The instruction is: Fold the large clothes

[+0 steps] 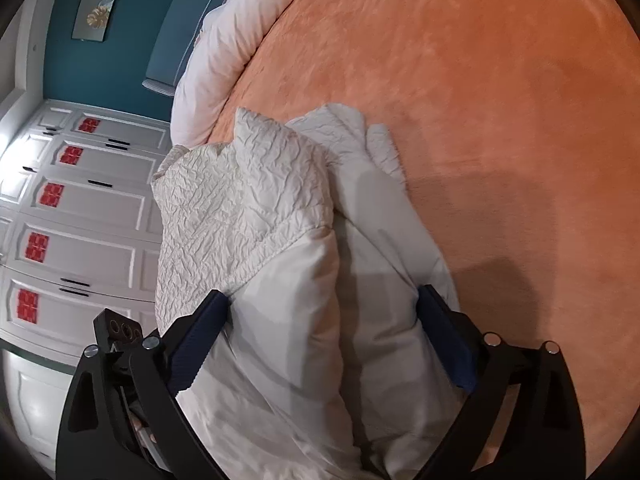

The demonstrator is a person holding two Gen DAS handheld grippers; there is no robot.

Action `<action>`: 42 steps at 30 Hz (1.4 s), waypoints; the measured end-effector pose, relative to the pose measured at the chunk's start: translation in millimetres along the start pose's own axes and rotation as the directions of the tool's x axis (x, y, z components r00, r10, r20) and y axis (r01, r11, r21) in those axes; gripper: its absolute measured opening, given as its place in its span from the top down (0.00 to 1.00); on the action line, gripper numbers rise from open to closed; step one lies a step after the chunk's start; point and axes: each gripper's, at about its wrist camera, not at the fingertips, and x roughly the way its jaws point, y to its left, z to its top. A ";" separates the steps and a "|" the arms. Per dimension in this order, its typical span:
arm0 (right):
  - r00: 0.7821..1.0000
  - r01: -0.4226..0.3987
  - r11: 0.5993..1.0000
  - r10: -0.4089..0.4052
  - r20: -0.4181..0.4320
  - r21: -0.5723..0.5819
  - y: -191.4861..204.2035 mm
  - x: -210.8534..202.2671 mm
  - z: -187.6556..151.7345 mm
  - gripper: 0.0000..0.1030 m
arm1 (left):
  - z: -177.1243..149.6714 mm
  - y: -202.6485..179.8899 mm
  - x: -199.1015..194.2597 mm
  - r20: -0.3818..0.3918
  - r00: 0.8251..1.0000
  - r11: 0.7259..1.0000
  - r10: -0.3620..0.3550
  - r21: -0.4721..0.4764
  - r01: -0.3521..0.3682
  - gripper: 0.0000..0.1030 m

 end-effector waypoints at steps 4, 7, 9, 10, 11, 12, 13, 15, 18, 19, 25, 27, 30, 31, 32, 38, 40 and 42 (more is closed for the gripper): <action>0.996 -0.084 0.996 0.084 -0.021 0.022 0.7 10.6 -0.3 0.14 | 0.9 -21.0 -2.2 0.030 0.998 0.997 0.056 0.047 -0.058 0.09; 0.993 -0.117 0.993 0.117 -0.019 -0.004 10.2 12.5 -2.2 0.40 | 2.5 -34.3 -9.5 0.056 0.995 0.991 0.088 0.101 -0.093 0.20; 0.989 -0.148 0.989 0.148 0.002 -0.024 17.1 9.0 -9.8 0.52 | 3.4 -37.7 -14.5 0.062 0.993 0.986 0.096 0.130 -0.103 0.25; 0.987 -0.161 0.986 0.161 0.013 -0.033 21.3 7.9 -12.4 0.56 | 4.5 -38.9 -17.5 0.066 0.993 0.983 0.099 0.145 -0.108 0.29; 0.986 -0.166 0.985 0.167 0.019 -0.040 24.6 7.6 -14.5 0.57 | 5.5 -40.4 -21.7 0.074 0.992 0.980 0.106 0.162 -0.117 0.31; 0.986 -0.163 0.985 0.164 0.024 -0.051 29.6 8.5 -16.8 0.58 | 4.8 -41.7 -23.4 0.080 0.991 0.978 0.107 0.169 -0.119 0.32; 0.987 -0.156 0.986 0.157 0.026 -0.062 34.7 10.2 -18.9 0.58 | 4.3 -41.7 -25.1 0.087 0.990 0.976 0.110 0.178 -0.124 0.33; 0.987 -0.159 0.985 0.161 0.020 -0.065 41.2 16.6 -21.2 0.58 | 9.9 -34.5 -33.1 0.108 0.986 0.969 0.125 0.201 -0.144 0.34; 0.983 -0.184 0.981 0.184 -0.003 -0.055 49.3 33.3 -25.4 0.58 | 25.6 -18.8 -47.1 0.138 0.980 0.961 0.146 0.215 -0.173 0.36; 0.981 -0.195 0.979 0.195 -0.009 -0.058 55.5 42.0 -27.4 0.58 | 31.0 -12.0 -52.7 0.147 0.978 0.959 0.150 0.220 -0.181 0.38; 0.961 -0.271 0.948 0.276 0.008 -0.168 122.1 78.3 -24.7 0.73 | 80.1 24.8 -97.3 0.249 0.950 0.930 0.188 0.265 -0.253 0.51; 0.955 -0.289 0.932 0.297 0.003 -0.218 155.1 92.4 -16.2 0.74 | 97.7 39.2 -110.7 0.282 0.941 0.932 0.188 0.250 -0.261 0.52; 0.953 -0.293 0.913 0.303 -0.010 -0.284 197.3 121.6 -4.3 0.74 | 124.7 59.7 -121.5 0.337 0.920 0.932 0.201 0.223 -0.286 0.52; 0.954 -0.291 0.912 0.298 -0.019 -0.290 204.5 134.0 -2.2 0.73 | 131.8 71.8 -122.4 0.351 0.912 0.931 0.213 0.211 -0.299 0.52; 0.957 -0.284 0.915 0.289 -0.027 -0.286 206.6 144.5 -1.7 0.73 | 134.7 80.4 -121.1 0.354 0.909 0.930 0.221 0.205 -0.306 0.52; 0.982 -0.176 0.962 0.158 -0.099 -0.208 174.6 213.1 -27.4 0.46 | 128.4 160.2 -91.2 0.343 0.885 0.923 0.313 0.108 -0.368 0.28; 0.988 -0.150 0.970 0.138 -0.074 -0.190 171.5 201.6 -36.5 0.40 | 121.7 159.1 -101.5 0.358 0.872 0.910 0.333 0.120 -0.397 0.24; 0.996 -0.090 0.971 0.085 -0.031 -0.220 175.0 179.2 -43.2 0.39 | 107.7 146.4 -119.8 0.380 0.854 0.886 0.355 0.153 -0.437 0.25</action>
